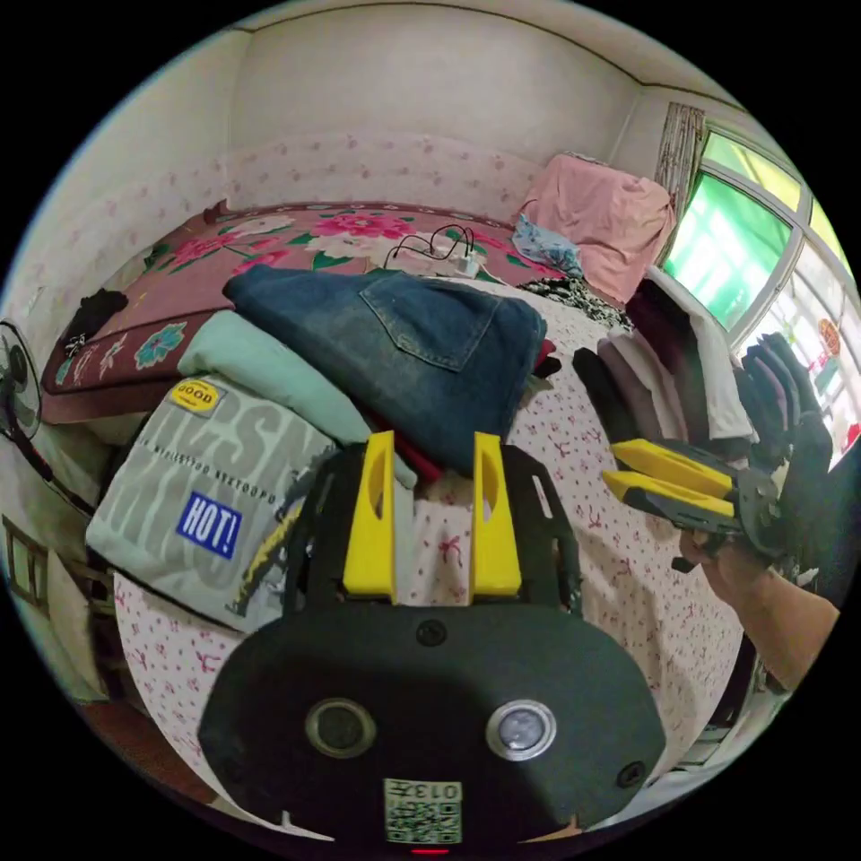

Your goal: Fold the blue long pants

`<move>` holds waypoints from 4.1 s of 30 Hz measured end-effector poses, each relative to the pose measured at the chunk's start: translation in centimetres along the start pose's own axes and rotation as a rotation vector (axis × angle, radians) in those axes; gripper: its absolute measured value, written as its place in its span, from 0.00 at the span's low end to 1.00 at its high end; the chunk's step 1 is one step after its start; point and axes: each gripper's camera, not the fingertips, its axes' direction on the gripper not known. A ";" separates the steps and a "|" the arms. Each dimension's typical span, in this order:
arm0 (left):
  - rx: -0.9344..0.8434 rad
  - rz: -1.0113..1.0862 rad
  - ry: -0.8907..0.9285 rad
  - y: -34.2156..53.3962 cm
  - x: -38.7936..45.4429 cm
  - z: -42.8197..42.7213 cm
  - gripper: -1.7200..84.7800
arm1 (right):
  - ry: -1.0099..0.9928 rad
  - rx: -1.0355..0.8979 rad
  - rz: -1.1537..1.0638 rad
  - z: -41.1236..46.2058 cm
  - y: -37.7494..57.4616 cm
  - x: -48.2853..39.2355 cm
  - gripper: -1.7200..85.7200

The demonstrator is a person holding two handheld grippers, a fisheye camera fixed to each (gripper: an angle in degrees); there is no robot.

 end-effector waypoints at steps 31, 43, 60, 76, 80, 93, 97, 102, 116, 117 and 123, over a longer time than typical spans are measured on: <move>0.569 0.274 0.226 20.0 -0.8 -25.9 0.02 | -0.141 0.360 -0.359 -18.0 4.4 -13.6 0.04; -0.091 0.227 0.245 37.3 7.7 -20.7 0.16 | -0.515 -0.285 -0.289 -11.8 26.3 -27.0 0.03; -0.199 0.111 0.233 38.9 10.9 -16.1 0.03 | -0.130 -0.151 0.050 -7.3 31.8 -14.4 0.11; 0.333 0.156 0.232 37.3 8.8 -33.5 0.03 | -0.602 0.545 0.056 -20.0 32.0 -8.4 0.02; 0.620 0.251 0.278 37.5 9.0 -41.0 0.03 | -0.694 1.009 -0.152 -32.1 36.6 -8.3 0.02; -0.057 -0.002 0.167 44.9 3.8 -25.2 0.02 | -0.127 0.227 0.486 -23.3 51.5 -10.3 0.02; 0.046 -0.055 0.179 47.2 2.0 -27.4 0.02 | -0.043 0.238 0.672 -23.6 57.1 -9.6 0.02; 0.180 0.084 0.240 44.0 4.2 -32.7 0.02 | 0.002 0.359 0.555 -26.5 57.1 -10.2 0.02; 0.176 -0.366 0.152 48.4 -3.8 -27.2 0.03 | 0.201 0.269 0.600 -23.5 56.3 -9.1 0.04; 0.155 -0.372 0.145 48.9 -4.2 -27.1 0.04 | 0.204 0.252 0.598 -23.1 56.4 -9.2 0.05; -0.042 -0.145 0.150 47.6 -1.0 -23.4 0.16 | -0.161 -0.043 0.391 -13.6 53.1 -12.6 0.10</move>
